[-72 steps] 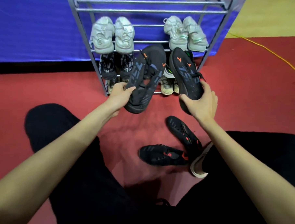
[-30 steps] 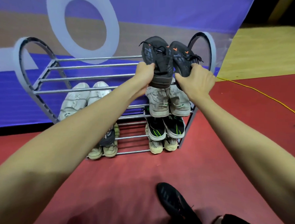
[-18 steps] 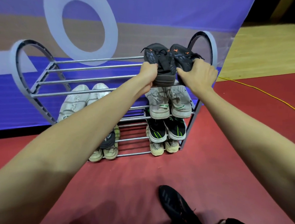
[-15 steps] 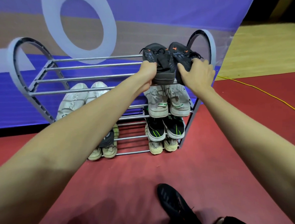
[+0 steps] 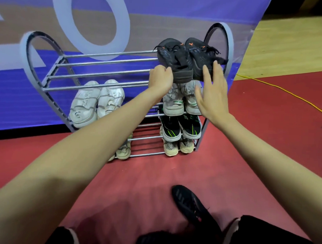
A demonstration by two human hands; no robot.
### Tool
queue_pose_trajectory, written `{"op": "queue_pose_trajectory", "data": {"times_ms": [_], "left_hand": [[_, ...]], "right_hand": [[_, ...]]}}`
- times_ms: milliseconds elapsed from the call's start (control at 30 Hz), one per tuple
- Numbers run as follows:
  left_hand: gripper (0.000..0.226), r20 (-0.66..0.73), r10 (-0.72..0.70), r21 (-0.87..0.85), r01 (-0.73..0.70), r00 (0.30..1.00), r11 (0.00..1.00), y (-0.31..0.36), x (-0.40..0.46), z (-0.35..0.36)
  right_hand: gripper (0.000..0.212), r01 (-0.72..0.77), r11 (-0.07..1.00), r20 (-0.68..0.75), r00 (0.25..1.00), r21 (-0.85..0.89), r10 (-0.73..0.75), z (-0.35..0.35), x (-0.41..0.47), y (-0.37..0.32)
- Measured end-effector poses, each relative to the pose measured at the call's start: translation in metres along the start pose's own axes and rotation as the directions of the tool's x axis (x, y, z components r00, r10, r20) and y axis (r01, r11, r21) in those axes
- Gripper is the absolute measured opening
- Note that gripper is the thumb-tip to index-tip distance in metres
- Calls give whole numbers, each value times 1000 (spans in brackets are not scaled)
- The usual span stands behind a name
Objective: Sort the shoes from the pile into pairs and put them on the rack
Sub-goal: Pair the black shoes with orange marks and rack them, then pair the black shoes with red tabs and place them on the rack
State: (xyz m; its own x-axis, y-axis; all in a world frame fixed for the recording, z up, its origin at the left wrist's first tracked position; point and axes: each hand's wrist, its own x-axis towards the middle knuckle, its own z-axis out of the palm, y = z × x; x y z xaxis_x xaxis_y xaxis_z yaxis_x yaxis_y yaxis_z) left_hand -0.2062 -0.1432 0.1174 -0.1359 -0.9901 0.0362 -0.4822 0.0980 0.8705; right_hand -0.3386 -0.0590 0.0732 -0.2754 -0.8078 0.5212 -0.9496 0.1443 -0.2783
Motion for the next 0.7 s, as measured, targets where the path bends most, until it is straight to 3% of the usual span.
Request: {"op": "queue_pose_trajectory", "data": {"times_ms": [100,200,400,500,700], "left_hand": [[26,-62,111,29,-109,992,994,-25,-33,-7],[26,-26,176,59,-174,984,983,-62,-69,-10],[28,133,60,174,-82,989,981,-159,-133,4],[31,241,-36,235,-22,970,972,-205,-170,18],[32,461,-245,423,31,853,906,-295,-243,47]], "right_hand": [[50,-17,998,20,1000,65,15,1,-35,-9],[48,-35,993,92,995,110,24,6,-75,-13],[49,-132,985,372,925,113,82,41,-175,-5],[49,-224,973,574,805,63,149,65,-229,3],[52,-259,965,881,446,-43,159,113,-336,23]]}}
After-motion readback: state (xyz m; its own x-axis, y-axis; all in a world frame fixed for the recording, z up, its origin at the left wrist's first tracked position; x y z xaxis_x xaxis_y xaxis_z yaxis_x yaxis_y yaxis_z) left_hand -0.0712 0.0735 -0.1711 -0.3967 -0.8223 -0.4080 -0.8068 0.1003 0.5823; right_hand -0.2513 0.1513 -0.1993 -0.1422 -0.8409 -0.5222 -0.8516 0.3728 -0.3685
